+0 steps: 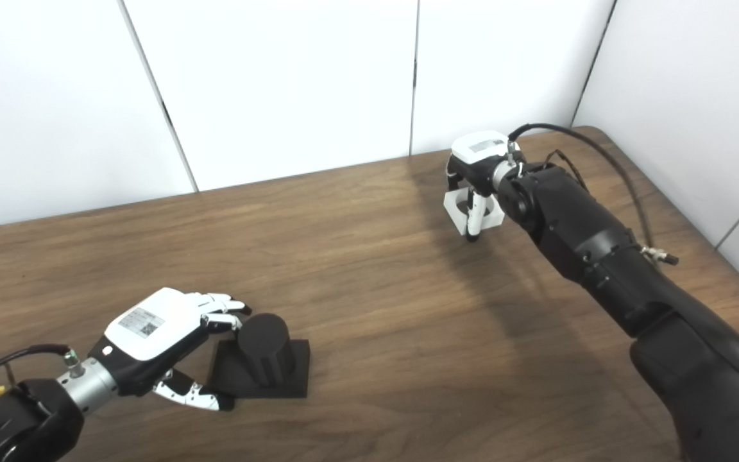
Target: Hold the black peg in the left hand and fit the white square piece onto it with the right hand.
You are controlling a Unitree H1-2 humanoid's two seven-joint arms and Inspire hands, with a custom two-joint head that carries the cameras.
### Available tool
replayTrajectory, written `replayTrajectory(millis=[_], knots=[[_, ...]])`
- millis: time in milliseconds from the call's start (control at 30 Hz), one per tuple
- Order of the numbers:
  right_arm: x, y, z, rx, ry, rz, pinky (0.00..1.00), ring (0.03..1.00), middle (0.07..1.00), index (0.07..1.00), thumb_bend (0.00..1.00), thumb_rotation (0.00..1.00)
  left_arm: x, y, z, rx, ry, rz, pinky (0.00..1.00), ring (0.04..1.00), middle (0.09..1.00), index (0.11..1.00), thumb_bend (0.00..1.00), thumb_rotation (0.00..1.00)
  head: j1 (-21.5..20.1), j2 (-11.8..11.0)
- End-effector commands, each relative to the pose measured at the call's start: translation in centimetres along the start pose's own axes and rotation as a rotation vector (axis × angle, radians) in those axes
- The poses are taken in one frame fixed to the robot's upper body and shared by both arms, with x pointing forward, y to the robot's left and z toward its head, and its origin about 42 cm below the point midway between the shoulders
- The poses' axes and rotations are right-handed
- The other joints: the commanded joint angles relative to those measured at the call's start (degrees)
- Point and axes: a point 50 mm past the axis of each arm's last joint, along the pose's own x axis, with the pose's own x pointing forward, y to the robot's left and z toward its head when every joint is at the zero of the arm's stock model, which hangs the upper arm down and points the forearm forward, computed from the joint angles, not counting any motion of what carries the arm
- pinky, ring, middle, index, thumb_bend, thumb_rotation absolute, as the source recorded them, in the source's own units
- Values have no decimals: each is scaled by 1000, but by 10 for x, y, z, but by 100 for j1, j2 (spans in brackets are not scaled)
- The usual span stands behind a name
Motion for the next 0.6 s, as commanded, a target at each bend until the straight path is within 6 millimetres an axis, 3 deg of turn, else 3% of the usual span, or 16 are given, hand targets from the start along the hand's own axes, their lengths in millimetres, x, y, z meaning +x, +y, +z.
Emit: replayTrajectory(millis=[0,100,333,567], knots=[[-6,-4,-20,-29,27,-27,677,770,753,481,525,134,-16,-36,3,15,10,-213,765,868,858,492,523,64,-8,8],[-8,-6,-21,-6,13,-44,686,778,754,481,524,132,-17,-36,3,14,11,-212,763,869,858,492,523,63,42,46],[-18,-22,-17,-4,-4,-82,814,812,771,481,523,135,-13,-35,4,20,15,-212,766,868,857,492,523,65,206,95],[-38,-48,1,-12,-119,-157,782,799,773,477,523,131,-10,-36,3,13,18,-208,764,868,862,492,523,65,454,190]])
